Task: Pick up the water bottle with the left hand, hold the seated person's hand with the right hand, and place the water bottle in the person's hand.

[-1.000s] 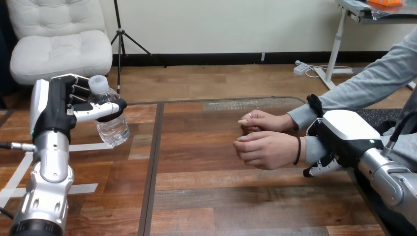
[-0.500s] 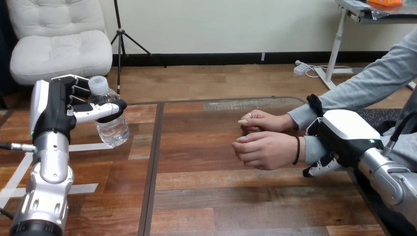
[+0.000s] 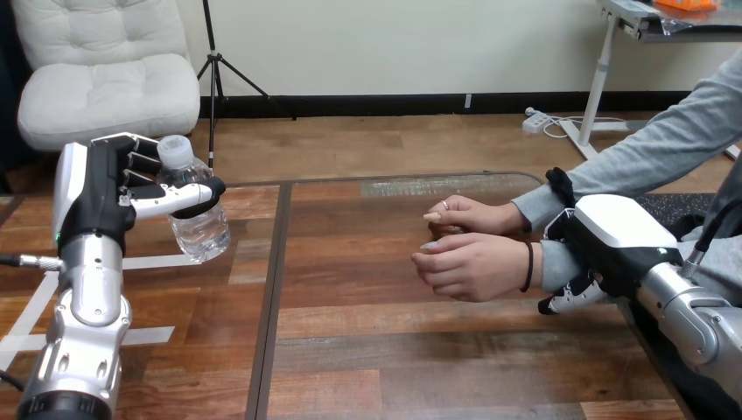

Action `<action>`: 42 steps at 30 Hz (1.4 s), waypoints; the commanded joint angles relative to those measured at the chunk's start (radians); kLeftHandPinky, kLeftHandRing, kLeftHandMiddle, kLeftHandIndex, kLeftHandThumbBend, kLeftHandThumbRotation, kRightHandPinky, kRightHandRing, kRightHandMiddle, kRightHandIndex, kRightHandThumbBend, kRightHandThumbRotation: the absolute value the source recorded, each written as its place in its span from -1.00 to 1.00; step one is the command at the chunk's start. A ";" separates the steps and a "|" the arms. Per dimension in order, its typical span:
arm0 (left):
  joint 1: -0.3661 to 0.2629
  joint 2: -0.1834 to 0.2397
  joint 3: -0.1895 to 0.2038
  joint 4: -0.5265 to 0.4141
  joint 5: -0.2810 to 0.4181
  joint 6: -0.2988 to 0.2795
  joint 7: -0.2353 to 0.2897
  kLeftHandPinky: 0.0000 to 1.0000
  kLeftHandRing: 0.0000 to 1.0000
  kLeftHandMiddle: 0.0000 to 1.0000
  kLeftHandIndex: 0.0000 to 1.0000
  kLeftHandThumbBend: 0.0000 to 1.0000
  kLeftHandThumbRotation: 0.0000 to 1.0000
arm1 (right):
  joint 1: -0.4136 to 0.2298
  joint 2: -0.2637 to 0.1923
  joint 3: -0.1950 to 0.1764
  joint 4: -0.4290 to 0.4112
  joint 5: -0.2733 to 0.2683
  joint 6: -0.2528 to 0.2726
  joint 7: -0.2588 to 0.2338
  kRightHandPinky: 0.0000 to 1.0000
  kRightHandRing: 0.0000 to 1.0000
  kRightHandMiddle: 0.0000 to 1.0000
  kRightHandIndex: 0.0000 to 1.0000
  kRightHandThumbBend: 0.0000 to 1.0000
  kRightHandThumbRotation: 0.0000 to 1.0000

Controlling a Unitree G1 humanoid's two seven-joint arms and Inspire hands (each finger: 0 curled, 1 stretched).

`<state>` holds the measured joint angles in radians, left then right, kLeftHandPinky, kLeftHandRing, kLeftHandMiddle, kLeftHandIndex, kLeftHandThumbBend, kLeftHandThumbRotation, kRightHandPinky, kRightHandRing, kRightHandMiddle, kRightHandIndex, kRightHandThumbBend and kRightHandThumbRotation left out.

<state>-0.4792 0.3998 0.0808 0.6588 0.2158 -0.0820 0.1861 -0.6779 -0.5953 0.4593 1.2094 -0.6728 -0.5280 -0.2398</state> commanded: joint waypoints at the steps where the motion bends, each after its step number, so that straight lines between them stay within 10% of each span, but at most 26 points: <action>1: -0.045 0.022 0.010 -0.092 0.002 -0.025 0.005 -0.33 -0.22 -0.12 -0.07 0.46 -1.00 | -0.060 0.013 -0.023 -0.032 0.021 -0.028 -0.012 -0.63 -0.54 -0.42 -0.40 0.53 -1.00; 42: -0.022 -0.011 -0.003 -0.174 -0.009 0.014 -0.022 -0.33 -0.21 -0.10 -0.07 0.48 -1.00 | -0.064 0.012 -0.027 -0.039 0.031 -0.029 0.003 -0.63 -0.54 -0.42 -0.39 0.49 -1.00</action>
<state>-0.4620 0.3908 0.0809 0.5917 0.2069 -0.0636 0.1708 -0.6779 -0.5953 0.4593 1.2094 -0.6667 -0.5303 -0.2351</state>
